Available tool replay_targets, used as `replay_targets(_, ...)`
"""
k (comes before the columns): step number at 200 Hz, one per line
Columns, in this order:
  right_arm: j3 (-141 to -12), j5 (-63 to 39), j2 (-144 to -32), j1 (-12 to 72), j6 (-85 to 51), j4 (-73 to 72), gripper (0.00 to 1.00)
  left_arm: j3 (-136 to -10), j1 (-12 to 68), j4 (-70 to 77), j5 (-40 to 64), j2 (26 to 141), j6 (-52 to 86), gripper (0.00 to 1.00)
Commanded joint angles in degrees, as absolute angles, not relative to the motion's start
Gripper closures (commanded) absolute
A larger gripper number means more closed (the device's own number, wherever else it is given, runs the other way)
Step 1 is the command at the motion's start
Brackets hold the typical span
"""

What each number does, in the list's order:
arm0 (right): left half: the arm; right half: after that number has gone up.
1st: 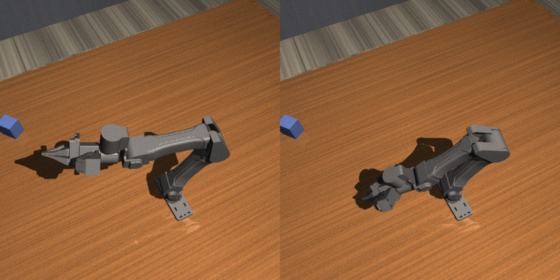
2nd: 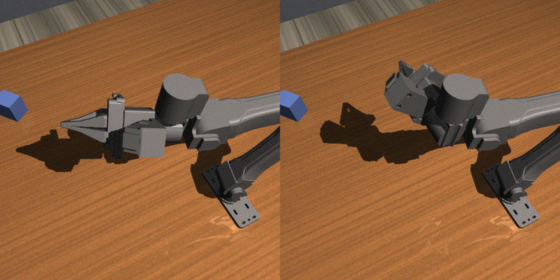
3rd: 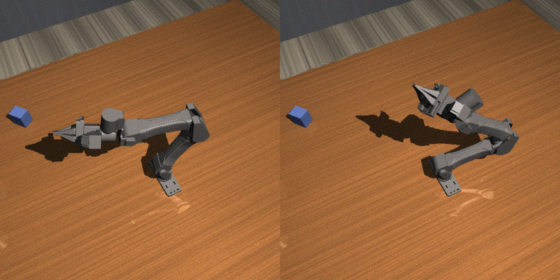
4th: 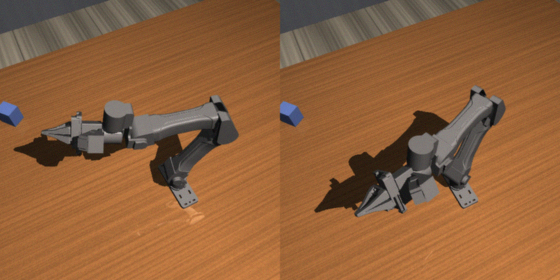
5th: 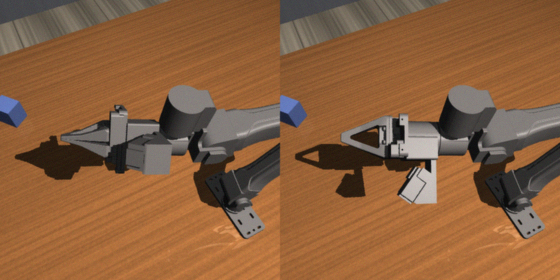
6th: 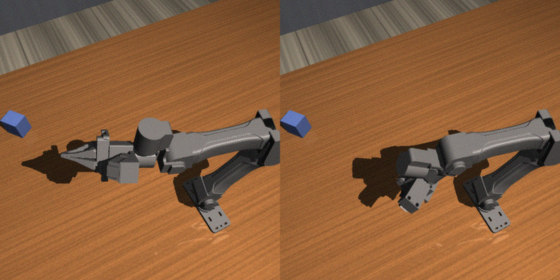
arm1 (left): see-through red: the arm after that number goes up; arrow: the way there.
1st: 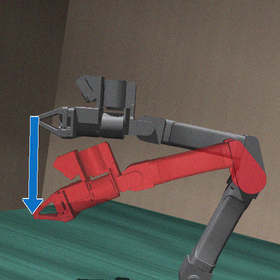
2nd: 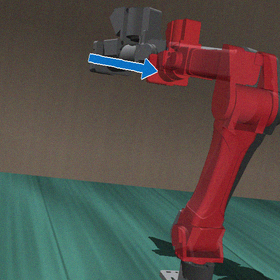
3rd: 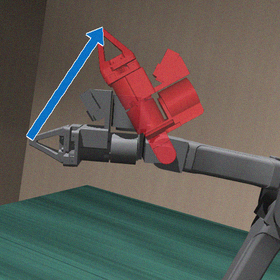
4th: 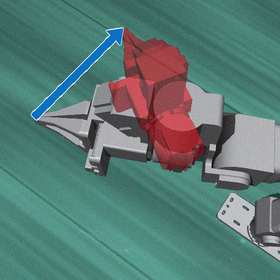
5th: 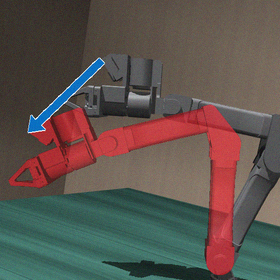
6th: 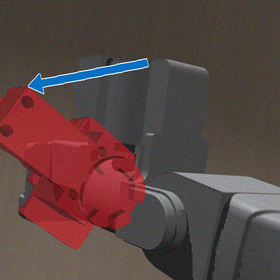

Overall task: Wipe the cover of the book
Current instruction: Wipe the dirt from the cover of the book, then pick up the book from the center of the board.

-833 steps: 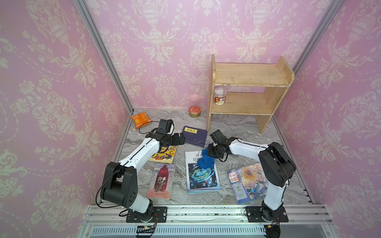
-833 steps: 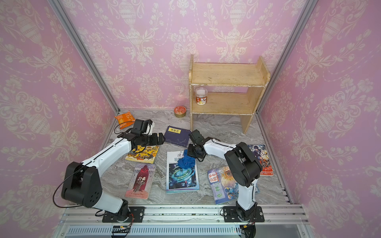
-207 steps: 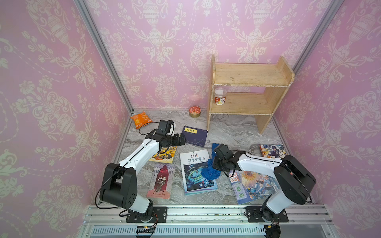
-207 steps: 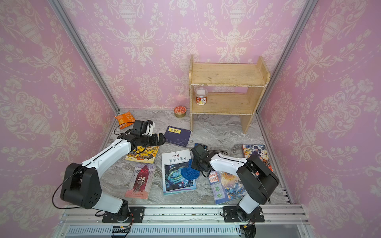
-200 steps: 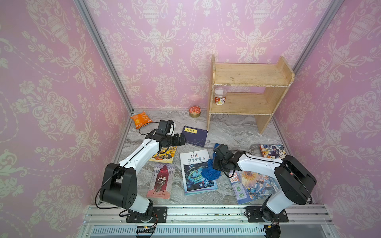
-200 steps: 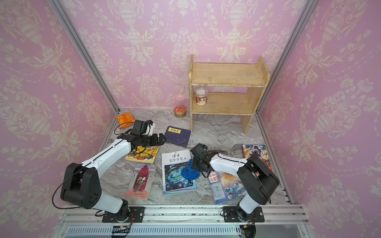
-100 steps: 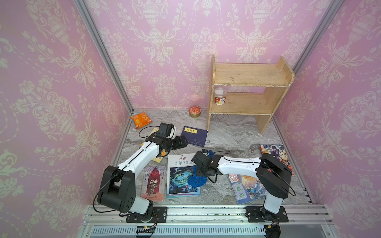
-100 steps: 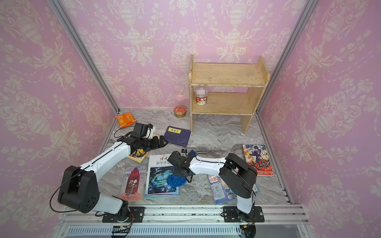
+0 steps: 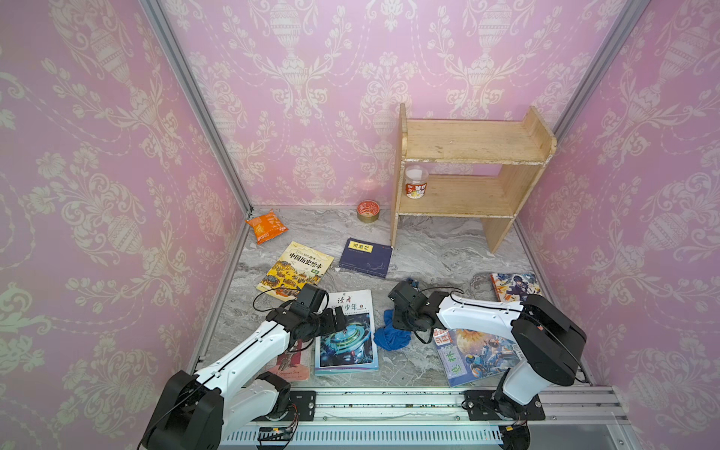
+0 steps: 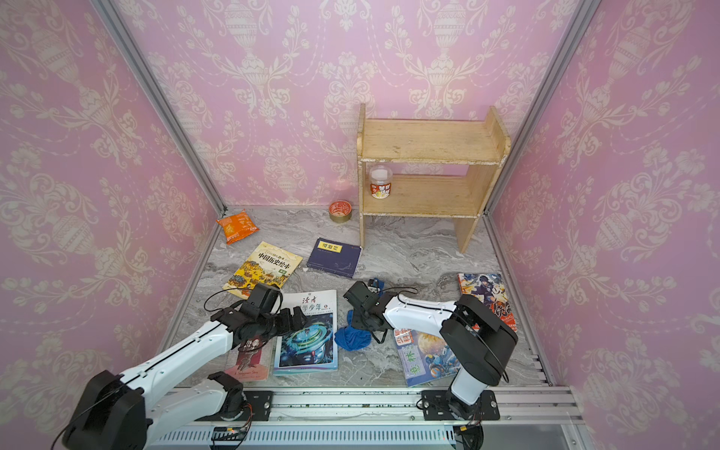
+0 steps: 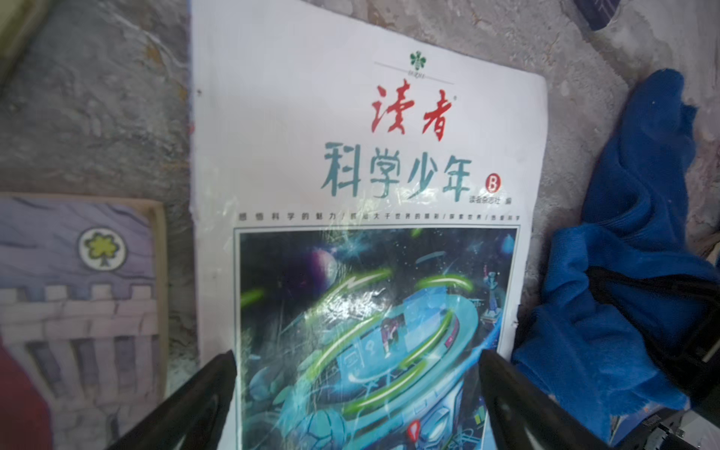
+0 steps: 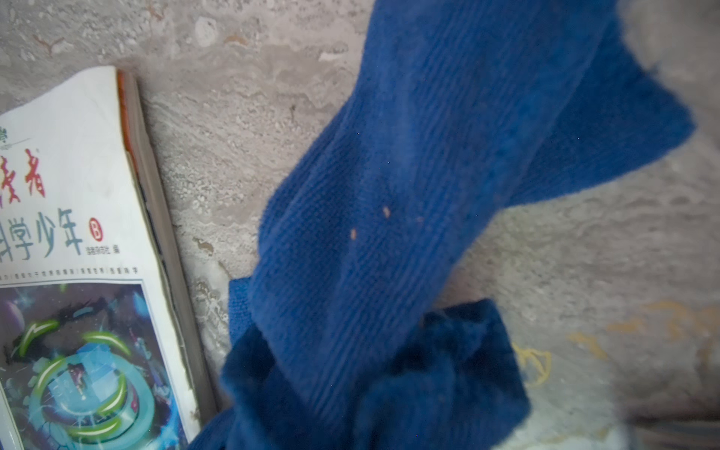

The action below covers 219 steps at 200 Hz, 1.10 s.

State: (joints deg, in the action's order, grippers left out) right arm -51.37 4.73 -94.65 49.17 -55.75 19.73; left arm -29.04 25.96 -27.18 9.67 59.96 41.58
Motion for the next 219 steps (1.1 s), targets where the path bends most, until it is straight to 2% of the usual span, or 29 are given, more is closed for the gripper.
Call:
replay_targets(1, -50.9, 1.0, -95.1, 50.5, -56.1, 21.5, 1.00, -27.3, 26.7, -31.4, 3.2, 56.3, 45.2, 0.01)
replay_targets(35, -50.6, -1.9, -96.9, 51.0, -57.5, 17.1, 1.00, -23.7, 27.0, -31.3, 4.8, 54.9, 47.4, 0.01)
replay_targets(73, -50.1, -4.4, -97.8, 50.8, -58.4, 13.4, 1.00, -19.9, 27.5, -18.0, 16.4, 56.1, 52.2, 0.02)
replay_targets(98, -47.6, -6.2, -96.7, 49.2, -58.5, 11.5, 1.00, -19.7, 27.8, -7.6, 22.9, 56.0, 55.4, 0.08)
replay_targets(127, -43.4, -7.3, -93.8, 46.1, -58.6, 10.4, 1.00, -20.1, 27.9, -0.5, 28.4, 57.3, 56.3, 0.24)
replay_targets(146, -41.1, -7.4, -91.2, 44.0, -58.2, 10.7, 1.00, -20.5, 28.0, 1.9, 30.8, 58.0, 56.6, 0.40)
replay_targets(159, -39.9, -7.2, -89.3, 42.5, -57.7, 11.2, 1.00, -21.0, 28.1, 1.5, 31.2, 58.0, 56.4, 0.55)
replay_targets(179, -39.2, -6.9, -87.1, 40.8, -56.6, 12.7, 1.00, -21.5, 28.1, 0.6, 31.1, 57.9, 55.4, 0.66)
replay_targets(195, -41.2, -4.4, -85.4, 39.9, -54.2, 17.1, 1.00, -22.3, 28.1, -1.4, 30.7, 58.2, 54.4, 0.82)
replay_targets(219, -49.5, 1.8, -83.0, 39.8, -48.1, 27.6, 1.00, -22.7, 28.1, -3.0, 30.8, 59.3, 53.0, 0.95)
